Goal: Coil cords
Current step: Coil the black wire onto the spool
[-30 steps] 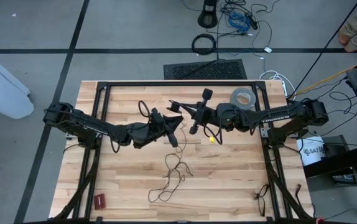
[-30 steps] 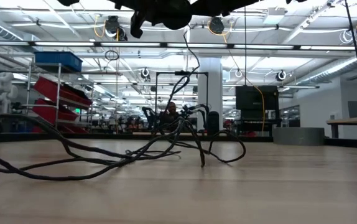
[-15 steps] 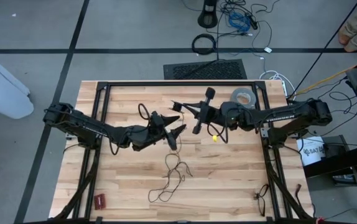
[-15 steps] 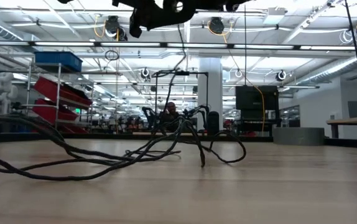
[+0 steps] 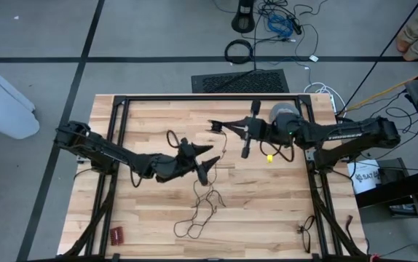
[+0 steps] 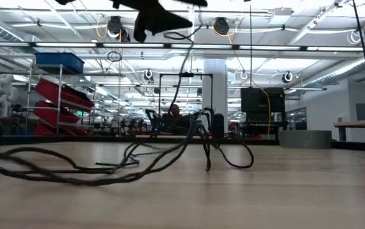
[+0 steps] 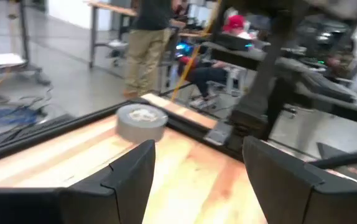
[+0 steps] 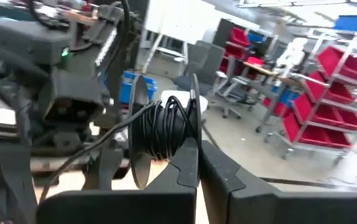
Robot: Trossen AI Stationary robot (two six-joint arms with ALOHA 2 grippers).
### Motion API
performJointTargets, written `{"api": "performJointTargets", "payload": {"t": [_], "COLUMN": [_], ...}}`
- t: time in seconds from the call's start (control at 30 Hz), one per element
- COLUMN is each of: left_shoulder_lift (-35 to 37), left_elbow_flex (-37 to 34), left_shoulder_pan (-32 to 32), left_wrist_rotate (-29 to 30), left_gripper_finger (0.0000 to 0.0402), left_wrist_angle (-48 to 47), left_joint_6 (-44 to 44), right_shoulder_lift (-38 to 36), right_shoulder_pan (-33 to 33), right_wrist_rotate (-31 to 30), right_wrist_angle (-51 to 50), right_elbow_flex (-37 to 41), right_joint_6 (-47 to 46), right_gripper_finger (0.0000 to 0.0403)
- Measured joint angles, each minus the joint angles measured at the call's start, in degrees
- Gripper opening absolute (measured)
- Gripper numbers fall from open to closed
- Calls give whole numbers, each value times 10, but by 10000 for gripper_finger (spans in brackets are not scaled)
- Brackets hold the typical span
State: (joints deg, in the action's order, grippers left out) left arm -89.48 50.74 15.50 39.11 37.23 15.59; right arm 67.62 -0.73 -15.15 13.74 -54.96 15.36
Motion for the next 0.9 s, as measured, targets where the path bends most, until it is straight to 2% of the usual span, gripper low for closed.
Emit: {"api": "performJointTargets", "payload": {"t": [0.3, 0.5, 0.7, 0.9], "left_shoulder_lift": [14, 14, -17, -22], "left_elbow_flex": [0, 0, 0, 0], "left_shoulder_pan": [30, 25, 25, 21], "left_wrist_rotate": [-16, -90, -79, -79], "left_gripper_finger": [249, 249, 249, 249], "left_wrist_angle": [30, 71, 87, 108], "left_joint_6": [-78, -89, -120, -116], "right_shoulder_lift": [-65, -76, -76, -76], "right_shoulder_pan": [0, 0, 0, 0], "right_wrist_rotate": [66, 66, 66, 67], "right_wrist_angle": [-69, -81, -80, -82], "right_elbow_flex": [0, 0, 0, 0], "right_joint_6": [-30, -29, -32, -36], "right_gripper_finger": [0, 0, 0, 0]}}
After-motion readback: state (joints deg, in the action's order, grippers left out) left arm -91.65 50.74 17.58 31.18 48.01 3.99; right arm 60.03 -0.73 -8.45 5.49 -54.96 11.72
